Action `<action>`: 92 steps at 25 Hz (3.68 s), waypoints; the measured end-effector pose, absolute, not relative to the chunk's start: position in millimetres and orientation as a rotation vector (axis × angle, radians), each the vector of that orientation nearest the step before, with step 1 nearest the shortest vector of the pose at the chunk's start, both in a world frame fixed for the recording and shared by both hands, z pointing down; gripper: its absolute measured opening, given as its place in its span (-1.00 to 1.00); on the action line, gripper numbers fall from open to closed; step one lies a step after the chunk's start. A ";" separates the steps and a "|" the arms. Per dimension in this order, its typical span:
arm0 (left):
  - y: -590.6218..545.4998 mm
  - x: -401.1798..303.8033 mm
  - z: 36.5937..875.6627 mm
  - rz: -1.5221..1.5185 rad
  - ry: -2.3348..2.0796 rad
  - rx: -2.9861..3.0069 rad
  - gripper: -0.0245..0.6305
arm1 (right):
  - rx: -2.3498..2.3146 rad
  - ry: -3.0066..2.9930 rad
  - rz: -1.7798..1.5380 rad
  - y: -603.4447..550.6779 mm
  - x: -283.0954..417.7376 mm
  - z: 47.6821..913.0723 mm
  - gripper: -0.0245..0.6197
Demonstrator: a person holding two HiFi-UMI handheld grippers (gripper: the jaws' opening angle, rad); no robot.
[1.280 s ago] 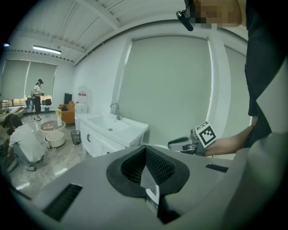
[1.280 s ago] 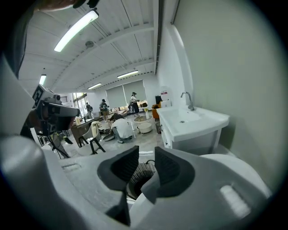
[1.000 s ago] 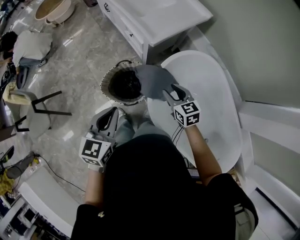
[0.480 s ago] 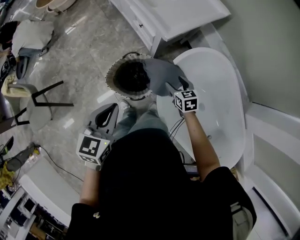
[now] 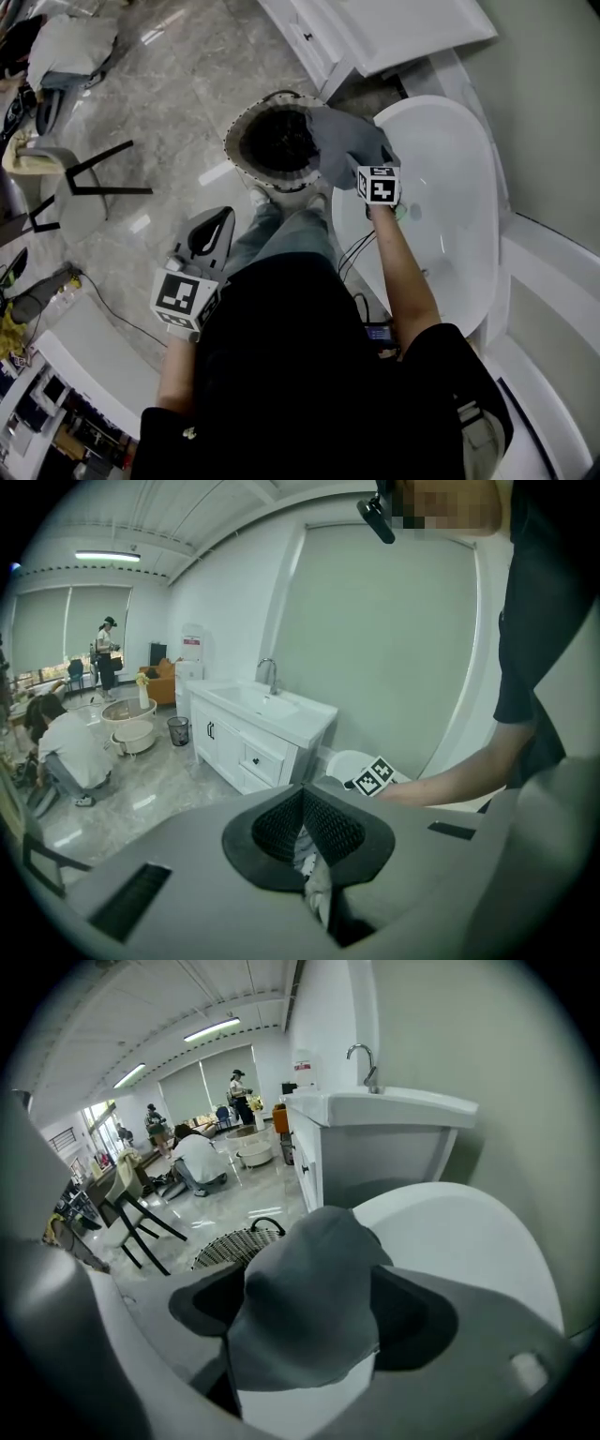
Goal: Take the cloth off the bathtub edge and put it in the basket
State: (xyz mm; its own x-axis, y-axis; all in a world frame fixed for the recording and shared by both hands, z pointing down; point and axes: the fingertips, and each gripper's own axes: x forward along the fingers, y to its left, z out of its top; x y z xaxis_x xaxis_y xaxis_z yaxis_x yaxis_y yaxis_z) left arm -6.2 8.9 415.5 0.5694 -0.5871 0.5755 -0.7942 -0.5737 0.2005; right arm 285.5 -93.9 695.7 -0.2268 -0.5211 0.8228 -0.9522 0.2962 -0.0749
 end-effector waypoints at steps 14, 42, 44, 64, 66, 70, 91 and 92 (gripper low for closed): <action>4.3 -40.5 429.0 0.656 -1.116 2.333 -0.89 | 1.337 -1.808 0.980 -102.1 268.3 738.9 0.24; -2.0 -29.8 389.8 0.547 -1.117 2.420 -0.89 | 1.398 -1.902 0.917 -72.0 251.2 631.4 -0.56; -2.6 -28.0 385.2 0.530 -1.123 2.425 -0.89 | 1.396 -1.926 0.900 -68.7 249.8 613.0 -0.56; -13.3 -53.0 331.6 0.349 -1.244 2.465 -0.89 | 1.423 -2.192 0.804 -61.0 226.7 396.4 -0.55; -14.6 -57.1 329.3 0.332 -1.253 2.464 -0.89 | 1.416 -2.218 0.789 -64.6 221.7 379.8 -0.55; -11.9 -67.9 330.0 0.300 -1.278 2.458 -0.89 | 1.396 -2.275 0.743 -72.8 208.7 350.1 -0.55; -7.7 -189.3 363.4 0.239 -1.371 2.302 -0.89 | 1.124 -2.429 0.725 -133.3 30.8 327.9 -0.55; -4.9 -195.9 366.4 0.241 -1.373 2.290 -0.89 | 1.109 -2.433 0.727 -132.8 20.7 330.2 -0.55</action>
State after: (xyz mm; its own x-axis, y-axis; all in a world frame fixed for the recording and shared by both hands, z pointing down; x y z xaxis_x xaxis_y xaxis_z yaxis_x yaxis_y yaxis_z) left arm -195.9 -4.9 366.4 0.4877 -0.7892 0.3733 -0.8692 -0.3989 0.2922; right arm 20.7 -132.8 330.2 -0.6224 -0.5839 0.5213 -0.7742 0.5573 -0.3001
